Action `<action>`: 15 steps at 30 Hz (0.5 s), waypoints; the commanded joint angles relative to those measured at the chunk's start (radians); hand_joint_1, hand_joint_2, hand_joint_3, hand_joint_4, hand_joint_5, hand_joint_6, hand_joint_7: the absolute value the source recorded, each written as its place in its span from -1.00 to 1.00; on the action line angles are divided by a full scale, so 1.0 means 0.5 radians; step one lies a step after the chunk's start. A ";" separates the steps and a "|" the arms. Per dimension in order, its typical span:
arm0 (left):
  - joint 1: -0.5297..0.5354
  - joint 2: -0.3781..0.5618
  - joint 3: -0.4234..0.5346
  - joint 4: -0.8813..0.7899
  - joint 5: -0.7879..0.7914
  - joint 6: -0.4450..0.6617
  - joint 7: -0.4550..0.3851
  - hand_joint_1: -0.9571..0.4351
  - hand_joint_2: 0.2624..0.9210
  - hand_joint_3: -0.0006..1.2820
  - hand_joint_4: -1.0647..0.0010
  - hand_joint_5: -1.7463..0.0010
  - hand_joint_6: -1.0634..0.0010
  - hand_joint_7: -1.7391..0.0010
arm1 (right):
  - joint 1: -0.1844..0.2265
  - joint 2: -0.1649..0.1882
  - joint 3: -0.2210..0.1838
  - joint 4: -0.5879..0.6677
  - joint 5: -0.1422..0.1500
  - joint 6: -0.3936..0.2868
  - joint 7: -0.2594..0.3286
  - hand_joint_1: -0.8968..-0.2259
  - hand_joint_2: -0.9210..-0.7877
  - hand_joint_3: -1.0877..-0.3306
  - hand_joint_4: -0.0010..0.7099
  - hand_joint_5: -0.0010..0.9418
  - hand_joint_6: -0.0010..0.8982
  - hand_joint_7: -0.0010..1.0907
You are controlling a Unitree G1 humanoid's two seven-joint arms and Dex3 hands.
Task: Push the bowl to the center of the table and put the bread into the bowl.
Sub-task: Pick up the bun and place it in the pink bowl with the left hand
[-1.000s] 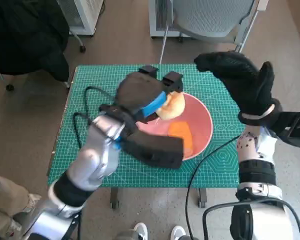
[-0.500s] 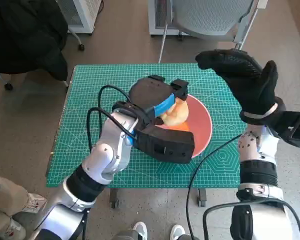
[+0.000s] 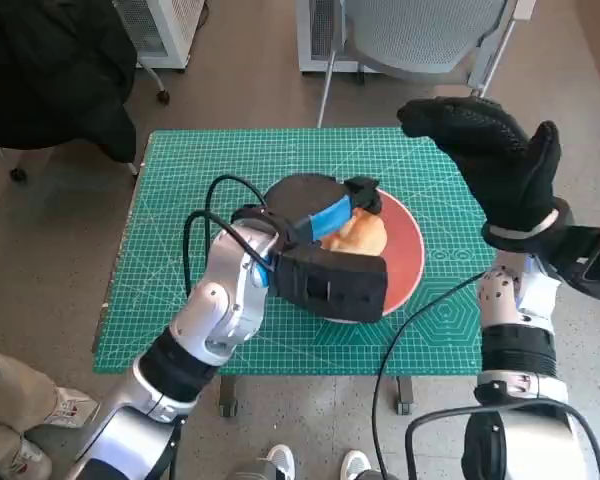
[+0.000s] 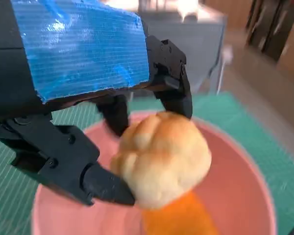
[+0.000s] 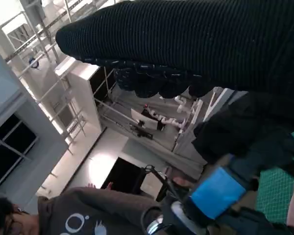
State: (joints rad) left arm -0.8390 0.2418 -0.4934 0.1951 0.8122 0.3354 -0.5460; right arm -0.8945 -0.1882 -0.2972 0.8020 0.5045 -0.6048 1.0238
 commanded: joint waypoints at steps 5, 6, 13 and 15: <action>-0.060 0.070 -0.028 0.059 0.010 -0.112 0.024 -0.52 0.85 -0.94 1.00 0.99 1.00 0.67 | 0.061 -0.001 0.020 -0.018 -0.019 0.032 -0.023 -0.37 -1.00 0.05 -0.44 -0.99 -0.43 -1.00; -0.059 0.073 -0.024 0.072 0.008 -0.124 0.039 -0.56 0.90 -0.93 1.00 0.99 1.00 0.69 | 0.061 0.001 0.021 -0.017 -0.019 0.031 -0.024 -0.37 -1.00 0.05 -0.44 -0.99 -0.43 -1.00; -0.053 0.089 -0.003 0.130 -0.002 -0.198 0.127 -0.69 0.99 -0.83 1.00 1.00 1.00 0.75 | 0.064 0.005 0.024 -0.014 -0.019 0.021 -0.025 -0.37 -1.00 0.06 -0.44 -0.99 -0.43 -1.00; -0.051 0.092 0.007 0.145 -0.005 -0.214 0.156 -0.73 1.00 -0.75 1.00 1.00 1.00 0.77 | 0.064 0.006 0.026 -0.014 -0.018 0.021 -0.025 -0.37 -1.00 0.06 -0.44 -0.99 -0.43 -1.00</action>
State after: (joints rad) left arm -0.8481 0.2789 -0.4995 0.2573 0.8135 0.2464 -0.4959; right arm -0.8867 -0.1879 -0.2890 0.7932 0.5049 -0.6005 1.0162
